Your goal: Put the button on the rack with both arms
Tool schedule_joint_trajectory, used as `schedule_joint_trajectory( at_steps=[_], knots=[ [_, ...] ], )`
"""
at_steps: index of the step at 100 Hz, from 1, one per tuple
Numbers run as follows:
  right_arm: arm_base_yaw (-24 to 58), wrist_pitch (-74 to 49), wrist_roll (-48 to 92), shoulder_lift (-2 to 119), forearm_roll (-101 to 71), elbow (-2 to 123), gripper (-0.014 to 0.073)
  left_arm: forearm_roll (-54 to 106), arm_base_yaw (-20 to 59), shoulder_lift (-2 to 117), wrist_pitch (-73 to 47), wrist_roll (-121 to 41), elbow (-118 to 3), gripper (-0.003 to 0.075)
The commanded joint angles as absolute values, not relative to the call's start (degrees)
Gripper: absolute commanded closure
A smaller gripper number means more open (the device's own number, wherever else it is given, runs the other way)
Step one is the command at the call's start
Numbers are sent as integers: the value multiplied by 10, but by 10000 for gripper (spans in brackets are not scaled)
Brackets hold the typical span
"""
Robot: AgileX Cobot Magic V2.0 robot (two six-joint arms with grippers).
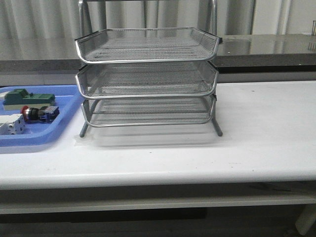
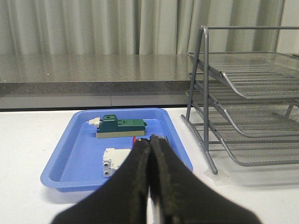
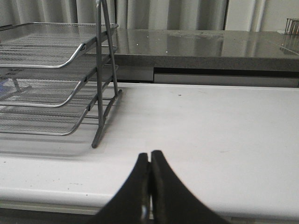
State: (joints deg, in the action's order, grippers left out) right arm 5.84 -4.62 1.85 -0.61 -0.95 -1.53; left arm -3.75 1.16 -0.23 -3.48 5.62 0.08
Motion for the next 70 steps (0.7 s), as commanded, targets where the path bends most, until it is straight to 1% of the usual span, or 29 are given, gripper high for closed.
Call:
schedule_joint_trajectory(
  at_steps=[1,44,70],
  knots=[
    [54,0,19,-13,-9,-6,662,-35,10,-22,10,62,27,741],
    [54,0,20,-13,-7,-6,662,-35,10,-22,10,62,27,741],
    [54,20,20,-13,-7,-6,662,-35,10,-22,10,62,27,741]
  ],
)
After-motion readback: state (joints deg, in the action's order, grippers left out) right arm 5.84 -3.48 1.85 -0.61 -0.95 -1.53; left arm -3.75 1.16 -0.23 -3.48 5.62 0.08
